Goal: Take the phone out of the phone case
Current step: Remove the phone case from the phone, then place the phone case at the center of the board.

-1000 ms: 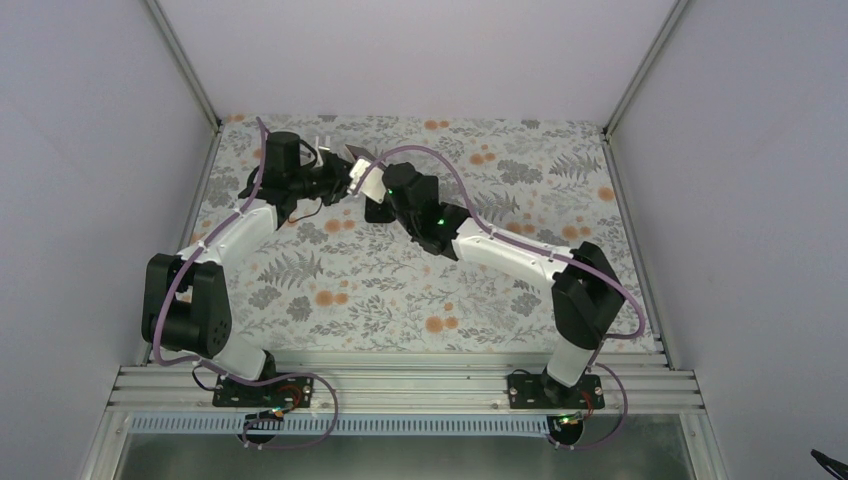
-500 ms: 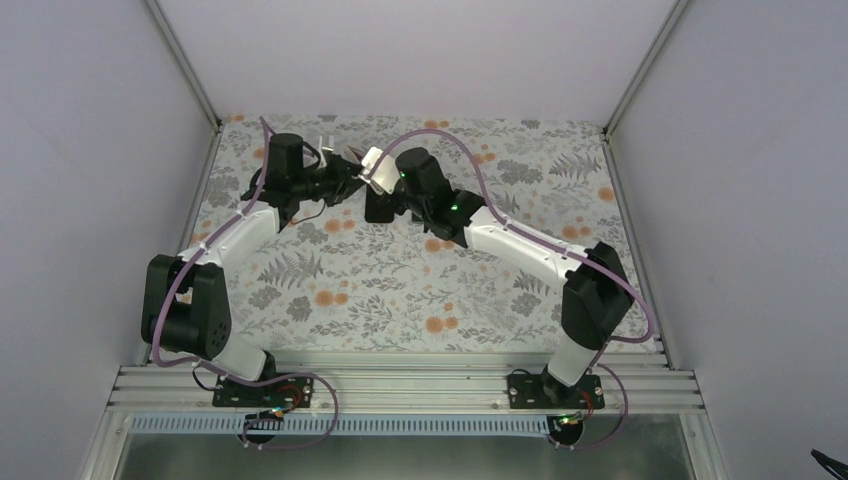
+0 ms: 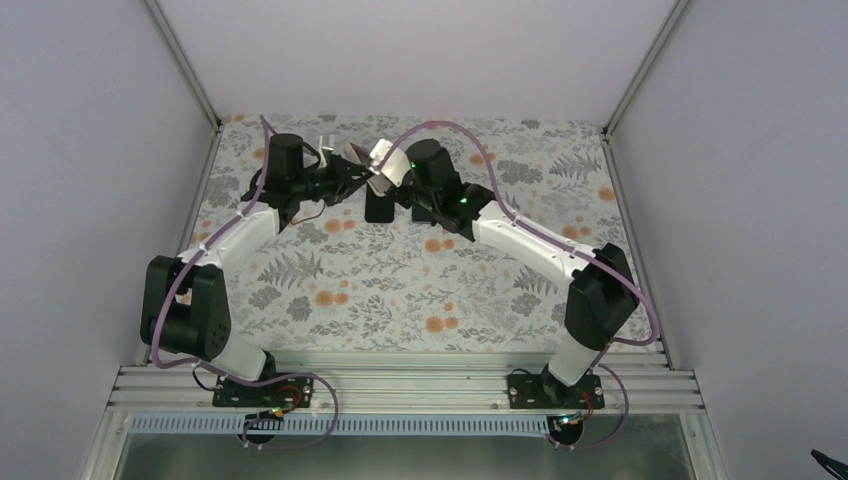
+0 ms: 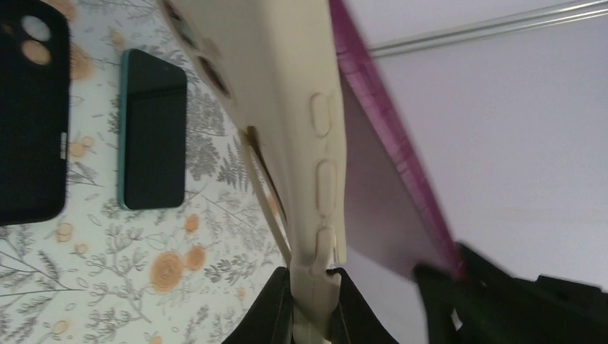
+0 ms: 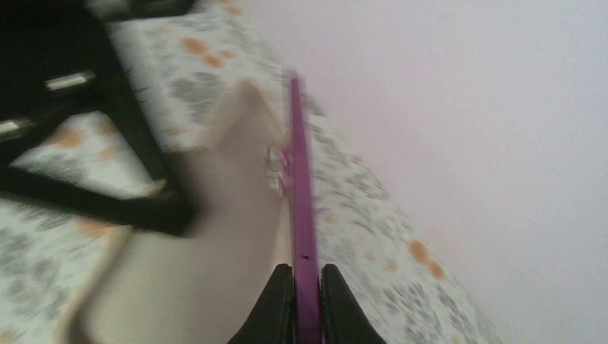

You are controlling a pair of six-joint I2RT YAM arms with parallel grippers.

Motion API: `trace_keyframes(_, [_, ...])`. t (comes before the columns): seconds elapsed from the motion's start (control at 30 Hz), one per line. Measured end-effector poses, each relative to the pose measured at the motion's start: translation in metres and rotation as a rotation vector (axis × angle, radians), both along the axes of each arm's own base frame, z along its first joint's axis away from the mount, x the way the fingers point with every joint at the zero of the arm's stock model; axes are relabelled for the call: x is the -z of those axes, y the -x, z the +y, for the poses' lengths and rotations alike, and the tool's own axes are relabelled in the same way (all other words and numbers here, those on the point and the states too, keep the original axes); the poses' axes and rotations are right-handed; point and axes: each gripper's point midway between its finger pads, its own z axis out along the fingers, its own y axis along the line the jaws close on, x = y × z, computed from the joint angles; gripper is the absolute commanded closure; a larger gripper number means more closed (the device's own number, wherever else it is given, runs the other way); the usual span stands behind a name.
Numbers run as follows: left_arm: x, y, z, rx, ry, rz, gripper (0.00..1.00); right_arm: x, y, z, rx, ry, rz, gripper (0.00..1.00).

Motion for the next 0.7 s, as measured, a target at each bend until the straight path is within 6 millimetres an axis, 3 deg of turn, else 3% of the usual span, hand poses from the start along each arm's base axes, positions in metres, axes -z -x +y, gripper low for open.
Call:
trace_keyframes(0.1, [0.018, 0.0, 0.01, -0.034, -0.038, 0.041, 0.98, -0.015, -0.018, -0.024, 0.076, -0.035, -0.025, 0.96])
trace_keyframes(0.23, [0.037, 0.008, 0.02, -0.044, -0.061, 0.107, 0.98, -0.051, -0.069, -0.111, 0.371, -0.06, -0.136, 0.96])
trace_keyframes(0.33, [0.037, 0.01, 0.02, -0.035, -0.068, 0.102, 0.98, -0.058, -0.087, -0.161, 0.528, -0.054, -0.165, 0.96])
trace_keyframes(0.4, [0.037, 0.011, 0.019, -0.027, -0.077, 0.087, 0.98, -0.059, -0.087, -0.166, 0.552, -0.052, -0.164, 0.96])
trace_keyframes(0.53, [0.037, 0.011, 0.021, -0.008, -0.116, 0.045, 0.98, -0.061, -0.076, -0.153, 0.512, -0.057, -0.15, 0.96])
trace_keyframes(0.7, [0.026, 0.002, 0.026, 0.06, -0.229, -0.101, 0.98, -0.085, -0.059, -0.15, 0.475, -0.106, -0.16, 0.96])
